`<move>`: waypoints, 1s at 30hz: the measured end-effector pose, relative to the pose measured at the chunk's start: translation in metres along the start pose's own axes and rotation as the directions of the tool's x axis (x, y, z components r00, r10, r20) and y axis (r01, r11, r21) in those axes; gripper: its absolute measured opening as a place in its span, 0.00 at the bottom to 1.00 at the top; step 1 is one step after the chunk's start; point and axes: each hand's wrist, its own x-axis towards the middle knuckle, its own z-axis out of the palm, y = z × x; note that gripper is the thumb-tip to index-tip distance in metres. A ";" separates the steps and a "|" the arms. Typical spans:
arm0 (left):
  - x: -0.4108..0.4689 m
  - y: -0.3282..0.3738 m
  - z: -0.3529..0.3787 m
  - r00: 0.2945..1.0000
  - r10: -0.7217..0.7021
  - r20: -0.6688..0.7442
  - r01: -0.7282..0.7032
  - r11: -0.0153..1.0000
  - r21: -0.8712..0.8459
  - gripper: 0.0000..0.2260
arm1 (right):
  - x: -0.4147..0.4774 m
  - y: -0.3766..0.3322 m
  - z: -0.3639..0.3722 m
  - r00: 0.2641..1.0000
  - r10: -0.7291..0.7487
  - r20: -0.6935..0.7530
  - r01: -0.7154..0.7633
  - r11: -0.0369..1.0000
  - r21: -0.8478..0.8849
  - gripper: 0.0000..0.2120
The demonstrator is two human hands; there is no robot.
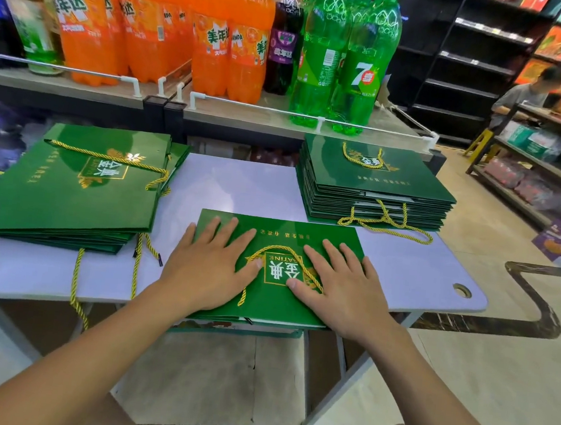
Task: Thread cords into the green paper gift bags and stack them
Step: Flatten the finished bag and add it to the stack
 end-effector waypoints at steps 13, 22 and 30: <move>-0.030 -0.005 -0.021 0.982 -0.171 -0.081 0.157 0.977 -0.147 0.35 | -0.011 0.031 -0.022 0.944 0.207 -0.258 -0.155 0.966 0.207 0.36; -0.042 -0.003 -0.019 0.971 -0.159 -0.176 0.080 0.917 -0.390 0.28 | -0.030 0.030 -0.009 0.945 0.212 -0.249 -0.050 0.846 0.530 0.19; -0.046 0.000 -0.032 0.853 -0.371 -0.368 -0.053 0.639 -0.767 0.26 | -0.039 0.033 -0.052 0.844 0.367 -0.391 0.276 0.328 0.903 0.20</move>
